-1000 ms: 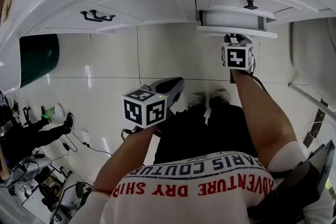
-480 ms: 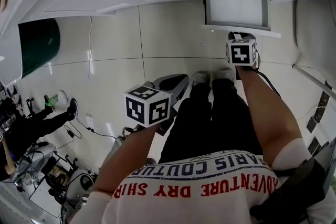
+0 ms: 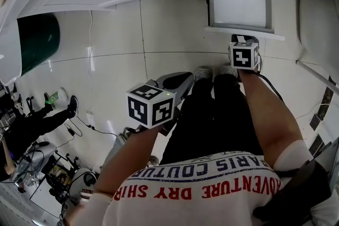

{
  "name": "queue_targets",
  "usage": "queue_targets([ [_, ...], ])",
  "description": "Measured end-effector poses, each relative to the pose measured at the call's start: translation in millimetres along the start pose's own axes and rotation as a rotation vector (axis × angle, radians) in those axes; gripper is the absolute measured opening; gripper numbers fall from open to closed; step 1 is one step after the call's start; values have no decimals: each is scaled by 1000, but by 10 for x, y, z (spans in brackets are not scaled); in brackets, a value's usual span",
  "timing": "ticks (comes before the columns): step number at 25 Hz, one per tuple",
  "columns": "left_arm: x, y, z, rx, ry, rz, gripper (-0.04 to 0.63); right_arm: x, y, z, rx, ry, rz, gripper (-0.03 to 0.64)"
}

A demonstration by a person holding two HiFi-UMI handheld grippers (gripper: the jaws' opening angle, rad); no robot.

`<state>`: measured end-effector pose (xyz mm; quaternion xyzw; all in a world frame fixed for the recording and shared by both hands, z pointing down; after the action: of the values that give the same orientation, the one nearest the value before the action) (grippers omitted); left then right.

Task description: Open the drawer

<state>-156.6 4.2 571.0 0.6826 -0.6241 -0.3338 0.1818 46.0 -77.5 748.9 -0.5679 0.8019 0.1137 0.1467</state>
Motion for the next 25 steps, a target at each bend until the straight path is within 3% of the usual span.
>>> queue_targets([
  [9,9,-27,77,-20,8,3,-6,-29,-33,-11,7,14,-16,156],
  [10,24,-30,102,-26,8,4,-5,-25,-43,-5,13,19,-20,174],
  [12,61,-38,160,-34,6,8,-5,-42,-52,36,30,41,-43,272],
  [13,88,-49,187,-38,7,8,-6,-67,-65,81,33,57,-55,267],
  [17,255,-194,355,-56,18,-14,-5,-182,-95,388,18,117,-88,207],
  [23,559,-627,707,-93,46,-110,-5,-93,-167,1278,66,112,-33,9],
  [25,683,-770,890,-107,30,-122,-5,9,-203,1674,96,98,-40,9],
])
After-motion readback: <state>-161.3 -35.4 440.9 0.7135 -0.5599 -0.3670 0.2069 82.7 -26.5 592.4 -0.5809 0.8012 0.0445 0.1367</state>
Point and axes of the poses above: the fingertips, and each gripper's own axes: z backward along the fingers, y to its left, x out of its top, the point moved 5 cm from there along z, backward along the fingers, and after that the axes turned 6 degrees about z, right-handed, at the moved point
